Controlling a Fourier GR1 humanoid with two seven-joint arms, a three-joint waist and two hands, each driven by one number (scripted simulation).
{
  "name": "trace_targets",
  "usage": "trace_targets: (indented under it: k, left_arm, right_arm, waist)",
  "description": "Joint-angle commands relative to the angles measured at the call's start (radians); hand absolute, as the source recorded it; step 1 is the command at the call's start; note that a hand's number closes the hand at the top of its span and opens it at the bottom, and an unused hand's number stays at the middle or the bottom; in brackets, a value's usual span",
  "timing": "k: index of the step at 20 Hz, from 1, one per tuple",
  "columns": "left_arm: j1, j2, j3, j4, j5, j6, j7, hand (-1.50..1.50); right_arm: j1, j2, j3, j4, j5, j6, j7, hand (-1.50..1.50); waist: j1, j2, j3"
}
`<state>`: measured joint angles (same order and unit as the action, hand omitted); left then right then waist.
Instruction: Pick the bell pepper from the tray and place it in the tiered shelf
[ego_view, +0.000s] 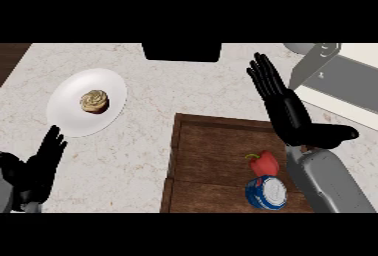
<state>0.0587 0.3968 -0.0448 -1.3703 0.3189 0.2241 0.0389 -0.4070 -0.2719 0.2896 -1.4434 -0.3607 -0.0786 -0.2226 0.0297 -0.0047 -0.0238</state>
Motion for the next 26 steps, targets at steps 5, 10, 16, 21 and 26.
trace_targets:
  k: [5,10,16,21,26]
  left_arm:
    - [-0.197,-0.014,-0.115,-0.059,-0.142,-0.006,-0.065,0.00]
    - [-0.160,-0.010,-0.130,-0.078,-0.127,-0.048,-0.080,0.00]
    - [-0.240,-0.091,-0.218,-0.073,-0.199,-0.020,-0.050,0.00]
    - [-0.289,-0.115,-0.200,-0.042,-0.220,-0.030,-0.026,0.00]
    - [-0.196,-0.106,-0.209,-0.073,-0.223,-0.035,-0.058,0.00]
  right_arm:
    - [-0.042,-0.230,-0.015,-0.040,0.017,0.197,0.114,-1.50]
    - [-0.004,-0.345,-0.087,0.068,0.239,-0.021,0.065,1.50]
    - [0.117,-0.121,-0.254,0.264,0.151,-0.174,-0.338,-1.50]
    - [0.174,-0.212,-0.273,0.224,0.065,0.130,-0.417,-1.50]
    - [0.174,-0.353,-0.136,0.068,0.227,0.152,-0.233,-1.50]
  waist:
    - [-0.070,0.002,0.024]
    - [-0.120,-0.006,0.011]
    - [-0.033,0.012,0.027]
    - [-0.035,0.005,0.024]
    - [-0.036,-0.001,0.022]
